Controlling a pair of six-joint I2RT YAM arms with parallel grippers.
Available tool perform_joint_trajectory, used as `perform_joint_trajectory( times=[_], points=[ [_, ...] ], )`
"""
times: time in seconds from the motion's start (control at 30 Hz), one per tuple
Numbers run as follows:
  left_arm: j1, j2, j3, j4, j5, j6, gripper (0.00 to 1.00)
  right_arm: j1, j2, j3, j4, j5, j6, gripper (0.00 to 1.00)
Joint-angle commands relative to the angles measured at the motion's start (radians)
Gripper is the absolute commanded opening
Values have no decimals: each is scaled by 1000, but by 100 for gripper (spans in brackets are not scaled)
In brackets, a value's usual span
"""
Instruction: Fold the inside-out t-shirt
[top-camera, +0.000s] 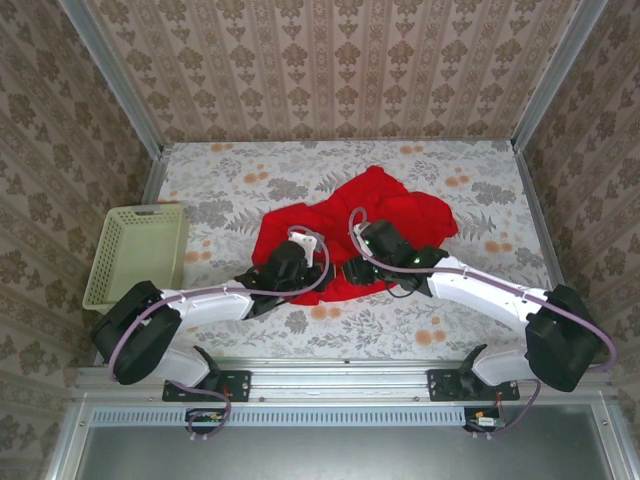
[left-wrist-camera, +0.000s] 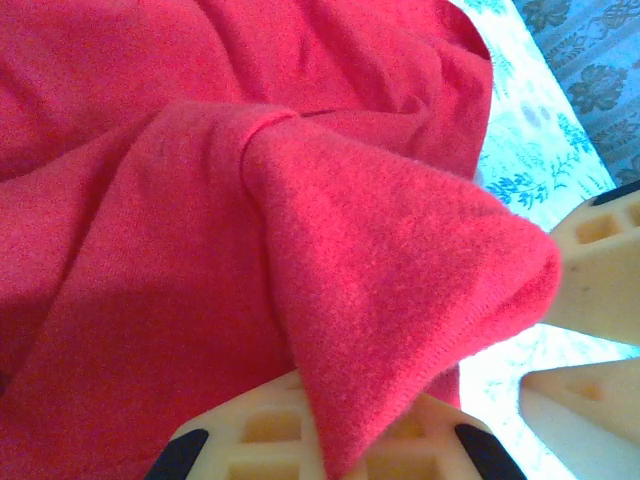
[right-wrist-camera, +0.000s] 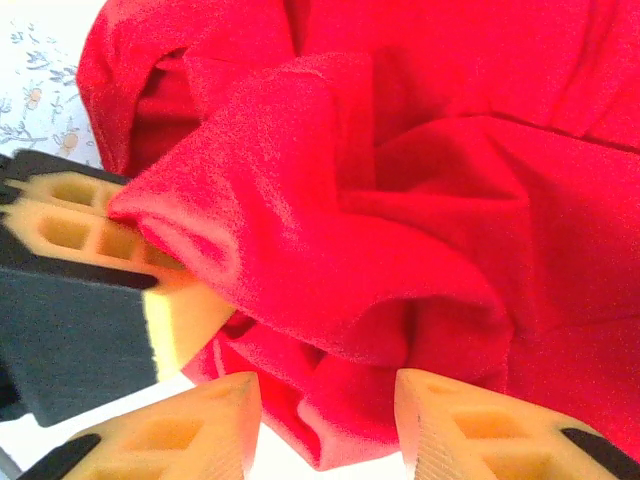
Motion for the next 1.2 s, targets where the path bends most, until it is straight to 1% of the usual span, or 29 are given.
perform_joint_trajectory(
  times=[0.0,0.1,0.13,0.4,0.43,0.53,0.63,0.73,0.83,0.9,0.97,1.03,1.13,1.17],
  points=[
    [8,-2,0,49,38,-25,0,-5,11,-27,59,43,8,41],
    [12,-6,2,43,40,-26,0,-7,29,-23,74,54,13,42],
    [13,-6,2,41,41,-27,0,-7,65,-15,72,56,13,42],
    [15,-16,1,40,45,-28,0,-7,190,53,55,74,11,42],
    [16,-16,2,39,45,-29,0,-6,195,53,52,81,12,38],
    [26,-16,8,10,29,-34,0,-3,174,31,48,84,8,19],
    [58,-12,22,-44,16,-44,1,17,102,-26,47,80,-11,8],
    [102,11,47,-104,22,-57,2,46,9,-99,42,83,-21,3],
    [131,44,64,-128,38,-59,4,69,-78,-188,69,87,-13,2],
    [132,62,78,-157,40,-50,5,77,-129,-244,91,100,-2,2],
    [127,78,89,-178,66,-25,10,80,-174,-297,123,107,21,4],
    [103,81,109,-231,82,28,20,80,-200,-338,164,102,44,8],
    [34,51,148,-348,22,129,37,80,-200,-360,194,85,70,8],
    [15,44,158,-378,2,152,41,81,-198,-366,202,78,74,8]
  ],
)
